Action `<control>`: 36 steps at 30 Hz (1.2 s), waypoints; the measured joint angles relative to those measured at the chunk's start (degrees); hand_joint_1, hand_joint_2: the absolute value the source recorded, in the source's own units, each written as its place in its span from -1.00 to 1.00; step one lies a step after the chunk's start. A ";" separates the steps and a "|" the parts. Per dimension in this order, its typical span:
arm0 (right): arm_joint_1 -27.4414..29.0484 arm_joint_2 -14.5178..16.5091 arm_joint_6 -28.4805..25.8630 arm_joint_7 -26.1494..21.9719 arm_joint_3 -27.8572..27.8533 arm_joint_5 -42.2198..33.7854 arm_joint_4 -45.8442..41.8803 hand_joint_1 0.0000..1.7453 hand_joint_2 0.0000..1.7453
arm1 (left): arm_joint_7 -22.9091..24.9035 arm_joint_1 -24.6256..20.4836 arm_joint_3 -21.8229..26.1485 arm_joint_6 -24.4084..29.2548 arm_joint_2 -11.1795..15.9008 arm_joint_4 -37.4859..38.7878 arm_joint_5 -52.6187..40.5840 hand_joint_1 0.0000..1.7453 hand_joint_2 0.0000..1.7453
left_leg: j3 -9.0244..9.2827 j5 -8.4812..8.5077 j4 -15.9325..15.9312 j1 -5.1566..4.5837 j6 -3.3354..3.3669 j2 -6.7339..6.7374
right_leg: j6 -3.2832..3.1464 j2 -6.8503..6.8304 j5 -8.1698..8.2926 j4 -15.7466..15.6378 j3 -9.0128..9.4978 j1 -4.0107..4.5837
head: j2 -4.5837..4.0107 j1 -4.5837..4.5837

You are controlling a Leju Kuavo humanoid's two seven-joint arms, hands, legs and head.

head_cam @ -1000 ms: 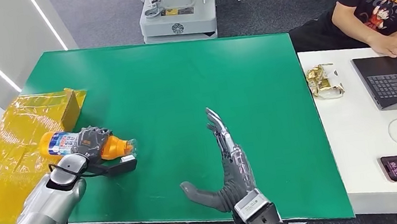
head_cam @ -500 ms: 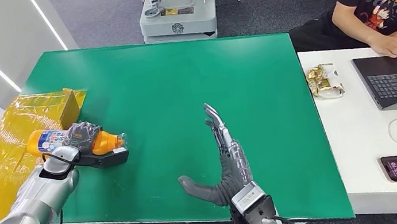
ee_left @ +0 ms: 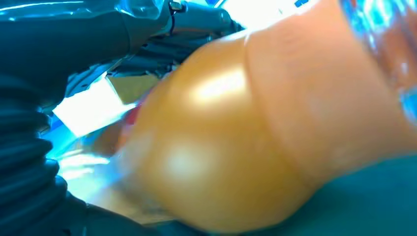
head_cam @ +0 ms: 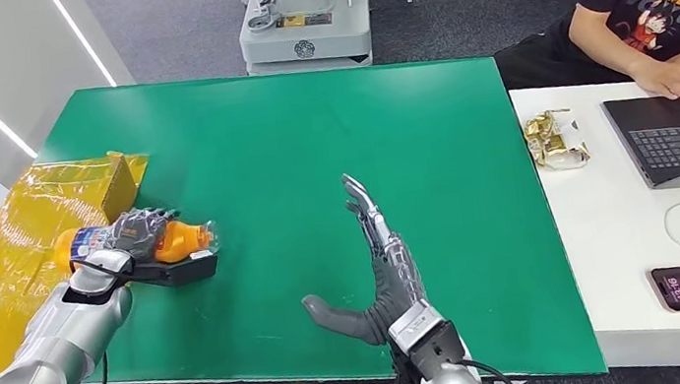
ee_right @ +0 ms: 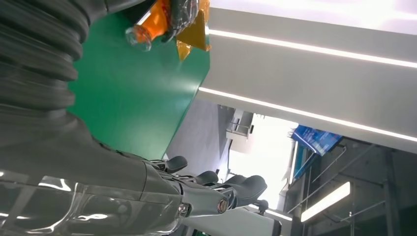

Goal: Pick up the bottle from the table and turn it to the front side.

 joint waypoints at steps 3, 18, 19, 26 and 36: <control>-0.37 0.01 -0.52 -0.35 0.20 -0.83 0.47 -1.00 1.00 | -0.45 -0.37 0.19 -1.44 0.26 0.22 0.75 -1.00 1.00 | 0.02 0.00 0.00 0.00 0.00 0.01 | 0.00 0.00 0.00 0.02 0.00 0.00 | 0.00 0.00; -2.19 0.21 -2.40 -0.43 1.57 -2.47 2.69 -1.00 1.00 | -1.32 -0.83 0.46 -1.89 1.49 1.15 2.19 -1.00 1.00 | 0.05 0.02 -0.01 0.00 -0.04 0.01 | 0.00 0.00 0.00 0.07 0.00 0.00 | 0.00 -0.01; -2.18 0.22 -2.56 -0.43 1.65 -2.43 2.71 -1.00 1.00 | -1.34 -0.83 0.56 -1.71 1.56 1.18 2.39 -1.00 1.00 | 0.05 0.02 -0.01 0.00 -0.04 0.01 | 0.00 0.01 0.00 0.07 0.00 0.00 | 0.00 -0.01; -1.74 0.22 -3.23 -0.44 1.80 -1.32 2.70 -1.00 1.00 | -2.62 -0.27 1.60 0.83 2.31 1.40 4.34 -1.00 1.00 | 0.04 0.02 -0.01 0.00 -0.04 0.01 | 0.00 0.01 0.00 0.06 -0.02 0.00 | 0.00 -0.01; 0.26 0.21 -2.84 0.79 1.41 2.24 0.94 -1.00 1.00 | -4.94 2.92 4.77 4.56 4.31 -5.52 9.31 -1.00 1.00 | 0.02 0.02 0.00 0.00 -0.04 0.01 | 0.00 0.02 -0.01 0.05 -0.04 0.00 | 0.00 0.00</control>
